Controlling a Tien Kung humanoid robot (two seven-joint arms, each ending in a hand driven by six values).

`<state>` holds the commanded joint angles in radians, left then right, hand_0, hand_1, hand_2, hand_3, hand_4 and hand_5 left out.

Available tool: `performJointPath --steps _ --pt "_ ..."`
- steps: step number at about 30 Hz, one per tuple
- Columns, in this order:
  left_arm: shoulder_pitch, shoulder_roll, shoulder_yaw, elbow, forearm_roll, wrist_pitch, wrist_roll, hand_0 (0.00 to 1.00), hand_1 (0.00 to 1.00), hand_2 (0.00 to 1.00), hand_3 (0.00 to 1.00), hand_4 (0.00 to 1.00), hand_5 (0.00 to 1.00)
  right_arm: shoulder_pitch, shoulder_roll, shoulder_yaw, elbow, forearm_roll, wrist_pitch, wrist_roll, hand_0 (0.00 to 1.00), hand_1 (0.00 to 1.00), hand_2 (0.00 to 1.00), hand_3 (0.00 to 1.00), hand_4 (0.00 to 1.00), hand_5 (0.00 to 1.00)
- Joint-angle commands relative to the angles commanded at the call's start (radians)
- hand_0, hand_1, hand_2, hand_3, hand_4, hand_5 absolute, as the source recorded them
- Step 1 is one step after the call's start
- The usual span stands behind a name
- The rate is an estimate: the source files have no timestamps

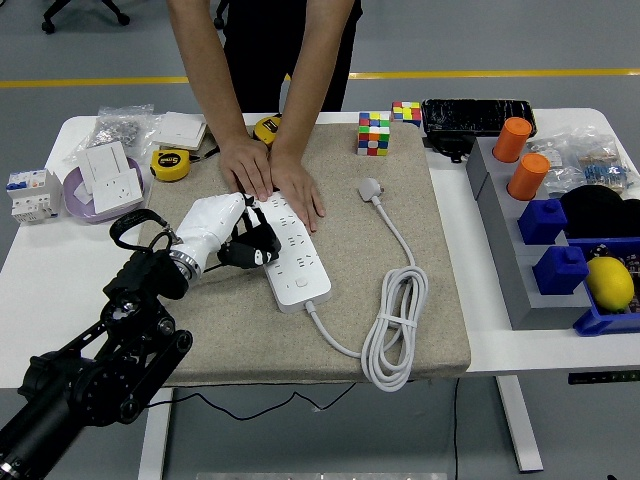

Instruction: Pick up the plug,place it near the board,insert it into the board,press the button

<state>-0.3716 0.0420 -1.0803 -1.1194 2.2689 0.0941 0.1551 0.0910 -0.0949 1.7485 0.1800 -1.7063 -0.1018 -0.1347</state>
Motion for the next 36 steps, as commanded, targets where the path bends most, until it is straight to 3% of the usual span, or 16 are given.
performJointPath --steps 7,15,28,36 --pt "0.005 0.005 -0.005 -0.011 0.000 -0.005 0.002 0.305 0.218 0.385 0.522 0.723 0.058 -0.003 0.001 0.009 0.000 -0.010 0.000 -0.003 0.860 0.852 0.825 0.837 0.998 0.998" --pt "0.017 0.026 -0.031 -0.062 0.000 -0.014 0.004 0.307 0.215 0.374 0.521 0.724 0.060 -0.003 0.001 0.008 0.000 -0.010 -0.001 -0.003 0.860 0.852 0.825 0.837 0.998 0.998" --pt "0.056 0.088 -0.117 -0.240 0.000 -0.054 0.018 0.314 0.221 0.372 0.521 0.728 0.065 -0.005 0.000 0.009 0.000 -0.009 -0.002 -0.003 0.860 0.852 0.825 0.837 0.998 0.998" --pt "0.081 0.102 -0.175 -0.167 0.000 -0.051 0.017 0.319 0.229 0.372 0.520 0.729 0.068 -0.002 0.001 0.006 0.000 0.000 -0.003 -0.003 0.859 0.852 0.825 0.838 0.998 0.998"
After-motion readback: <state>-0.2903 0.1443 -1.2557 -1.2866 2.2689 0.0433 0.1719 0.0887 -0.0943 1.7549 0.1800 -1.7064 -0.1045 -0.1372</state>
